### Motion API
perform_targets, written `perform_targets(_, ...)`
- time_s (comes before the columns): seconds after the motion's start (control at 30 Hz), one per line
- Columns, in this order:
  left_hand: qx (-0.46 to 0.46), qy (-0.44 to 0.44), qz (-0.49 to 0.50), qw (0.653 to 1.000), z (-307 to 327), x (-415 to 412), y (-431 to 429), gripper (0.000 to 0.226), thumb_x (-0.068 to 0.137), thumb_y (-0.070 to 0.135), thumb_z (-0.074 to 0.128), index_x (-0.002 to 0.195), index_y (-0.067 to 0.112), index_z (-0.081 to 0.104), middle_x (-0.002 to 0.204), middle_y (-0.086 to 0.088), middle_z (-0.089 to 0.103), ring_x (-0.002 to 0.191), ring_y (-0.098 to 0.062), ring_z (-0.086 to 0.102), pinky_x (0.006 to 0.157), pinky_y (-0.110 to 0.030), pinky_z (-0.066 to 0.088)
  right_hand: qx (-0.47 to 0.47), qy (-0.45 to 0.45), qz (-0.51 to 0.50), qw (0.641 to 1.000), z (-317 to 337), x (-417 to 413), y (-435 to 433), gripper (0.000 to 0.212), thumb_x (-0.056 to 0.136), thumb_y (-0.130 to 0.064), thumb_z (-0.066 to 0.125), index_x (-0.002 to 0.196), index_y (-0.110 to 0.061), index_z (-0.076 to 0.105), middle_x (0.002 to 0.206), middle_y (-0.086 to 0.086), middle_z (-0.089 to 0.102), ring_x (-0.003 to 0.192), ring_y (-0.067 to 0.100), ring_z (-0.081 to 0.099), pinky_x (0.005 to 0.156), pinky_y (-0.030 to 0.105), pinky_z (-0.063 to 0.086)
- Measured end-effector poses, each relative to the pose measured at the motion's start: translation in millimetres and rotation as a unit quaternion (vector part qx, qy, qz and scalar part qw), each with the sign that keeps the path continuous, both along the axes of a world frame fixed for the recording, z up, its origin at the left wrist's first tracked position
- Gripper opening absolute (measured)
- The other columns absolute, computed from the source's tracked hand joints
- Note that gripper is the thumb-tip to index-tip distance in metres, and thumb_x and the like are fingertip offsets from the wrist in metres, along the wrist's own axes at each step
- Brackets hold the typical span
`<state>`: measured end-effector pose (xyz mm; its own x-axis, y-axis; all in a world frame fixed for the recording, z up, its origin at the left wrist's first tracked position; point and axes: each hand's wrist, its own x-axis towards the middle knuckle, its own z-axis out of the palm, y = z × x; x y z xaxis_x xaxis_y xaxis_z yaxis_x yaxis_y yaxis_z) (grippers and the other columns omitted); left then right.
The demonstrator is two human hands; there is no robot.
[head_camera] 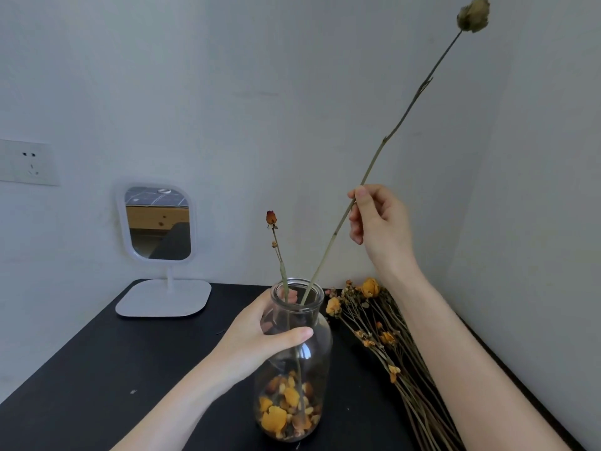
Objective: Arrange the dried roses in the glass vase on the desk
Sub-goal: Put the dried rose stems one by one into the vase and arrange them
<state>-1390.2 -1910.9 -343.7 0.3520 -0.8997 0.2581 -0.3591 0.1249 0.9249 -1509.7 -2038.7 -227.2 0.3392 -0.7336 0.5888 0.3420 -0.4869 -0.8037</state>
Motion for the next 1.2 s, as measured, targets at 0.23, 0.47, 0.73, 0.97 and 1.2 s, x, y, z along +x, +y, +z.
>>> perform_targets(0.23, -0.023, 0.031, 0.003, 0.999, -3.9, -5.4, -14.5, 0.046, 0.06, 0.052, 0.074, 0.1, 0.062, 0.053, 0.108, 0.031, 0.063, 0.101, 0.008, 0.059, 0.077, -0.011, 0.045, 0.008, 0.16, 0.04, 0.986, -36.6, 0.3, 1.3, 0.009, 0.094, -0.014, 0.051, 0.087, -0.011, 0.057, 0.062, 0.0, 0.056, 0.046, 0.006, 0.048, 0.042, 0.017, 0.041)
perform_targets(0.47, -0.037, 0.028, 0.006, 0.999, -8.6, -4.8, -18.4, 0.041, 0.061, 0.053, 0.072, 0.096, 0.062, 0.054, 0.105, 0.03, 0.064, 0.097, 0.007, 0.061, 0.069, -0.006, 0.047, 0.007, 0.247, 0.087, 0.965, -48.6, -3.5, 0.2, 0.002, 0.091, -0.015, 0.057, 0.09, -0.014, 0.058, 0.062, -0.001, 0.055, 0.044, 0.006, 0.047, 0.042, 0.017, 0.041)
perform_targets(0.73, -0.035, 0.025, 0.013, 0.999, -9.2, -5.2, -18.2, 0.04, 0.059, 0.055, 0.071, 0.094, 0.065, 0.052, 0.103, 0.035, 0.062, 0.095, 0.013, 0.058, 0.063, 0.0, 0.044, 0.035, 0.201, 0.058, 0.977, -41.3, -4.6, -0.4, 0.022, 0.093, -0.03, 0.05, 0.089, -0.013, 0.062, 0.056, -0.003, 0.05, 0.039, 0.003, 0.04, 0.038, 0.015, 0.033)
perform_targets(0.97, -0.038, 0.034, 0.017, 0.999, -8.6, -5.8, -18.2, 0.041, 0.056, 0.056, 0.07, 0.094, 0.06, 0.055, 0.102, 0.032, 0.064, 0.095, 0.011, 0.06, 0.063, -0.001, 0.045, 0.039, 0.18, 0.036, 0.982, -44.2, -6.1, -2.0, 0.023, 0.094, -0.028, 0.049, 0.084, -0.014, 0.063, 0.057, -0.002, 0.049, 0.04, 0.001, 0.04, 0.039, 0.014, 0.033)
perform_targets(1.2, -0.042, 0.037, 0.025, 0.998, -6.7, -8.2, -17.5, 0.048, 0.054, 0.057, 0.07, 0.098, 0.055, 0.053, 0.102, 0.037, 0.061, 0.098, 0.012, 0.058, 0.064, -0.002, 0.045, 0.033, 0.181, 0.054, 0.981, -46.2, -7.4, -3.5, 0.02, 0.095, -0.021, 0.048, 0.086, -0.011, 0.062, 0.058, -0.001, 0.049, 0.042, 0.004, 0.038, 0.039, 0.016, 0.031)
